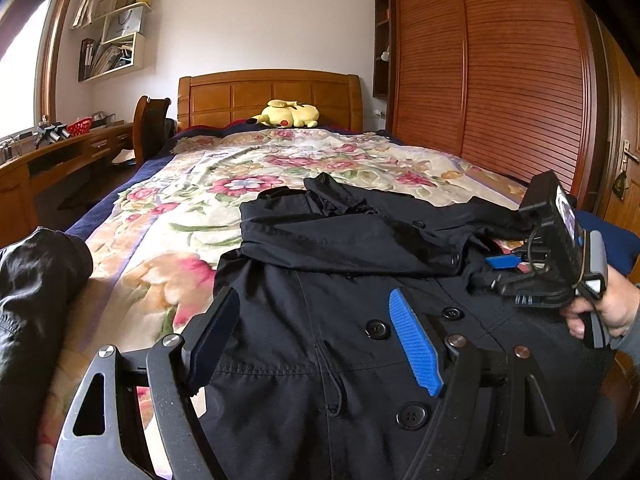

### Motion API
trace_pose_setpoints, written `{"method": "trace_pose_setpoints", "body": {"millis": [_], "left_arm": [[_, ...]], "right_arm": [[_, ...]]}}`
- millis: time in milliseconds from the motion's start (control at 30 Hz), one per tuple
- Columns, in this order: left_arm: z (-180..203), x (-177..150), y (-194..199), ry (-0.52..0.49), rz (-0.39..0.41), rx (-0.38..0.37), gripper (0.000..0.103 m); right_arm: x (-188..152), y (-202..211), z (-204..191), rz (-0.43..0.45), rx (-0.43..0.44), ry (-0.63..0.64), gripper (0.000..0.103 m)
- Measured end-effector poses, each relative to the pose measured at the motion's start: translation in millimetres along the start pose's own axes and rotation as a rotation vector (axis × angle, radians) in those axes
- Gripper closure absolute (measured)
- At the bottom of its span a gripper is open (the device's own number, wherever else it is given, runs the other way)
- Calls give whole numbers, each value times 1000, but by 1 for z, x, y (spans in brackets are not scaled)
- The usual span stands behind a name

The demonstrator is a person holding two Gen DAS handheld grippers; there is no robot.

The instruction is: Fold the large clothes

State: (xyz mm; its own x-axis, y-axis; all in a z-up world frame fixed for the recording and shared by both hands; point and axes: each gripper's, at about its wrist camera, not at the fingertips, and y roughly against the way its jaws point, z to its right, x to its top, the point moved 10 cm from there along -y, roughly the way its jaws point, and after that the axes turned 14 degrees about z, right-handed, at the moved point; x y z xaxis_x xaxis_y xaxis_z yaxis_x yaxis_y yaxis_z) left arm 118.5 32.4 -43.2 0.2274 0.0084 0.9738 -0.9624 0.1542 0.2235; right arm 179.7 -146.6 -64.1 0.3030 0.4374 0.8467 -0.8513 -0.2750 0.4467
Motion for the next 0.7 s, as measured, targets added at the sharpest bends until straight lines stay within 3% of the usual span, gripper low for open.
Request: {"method": "trace_pose_setpoints", "body": {"millis": [167, 367, 467, 700], "left_arm": [[1, 0, 0, -2, 1, -3, 25], [3, 0, -2, 0, 1, -12, 25], [7, 1, -2, 4, 7, -19, 25], [20, 6, -5, 12, 21, -45, 25]], "right_arm": [[12, 20, 34, 74, -8, -126, 83], [17, 40, 95, 115, -97, -290, 83], [11, 46, 123, 107, -172, -331, 60], [1, 64, 153, 122, -257, -361, 44]]}}
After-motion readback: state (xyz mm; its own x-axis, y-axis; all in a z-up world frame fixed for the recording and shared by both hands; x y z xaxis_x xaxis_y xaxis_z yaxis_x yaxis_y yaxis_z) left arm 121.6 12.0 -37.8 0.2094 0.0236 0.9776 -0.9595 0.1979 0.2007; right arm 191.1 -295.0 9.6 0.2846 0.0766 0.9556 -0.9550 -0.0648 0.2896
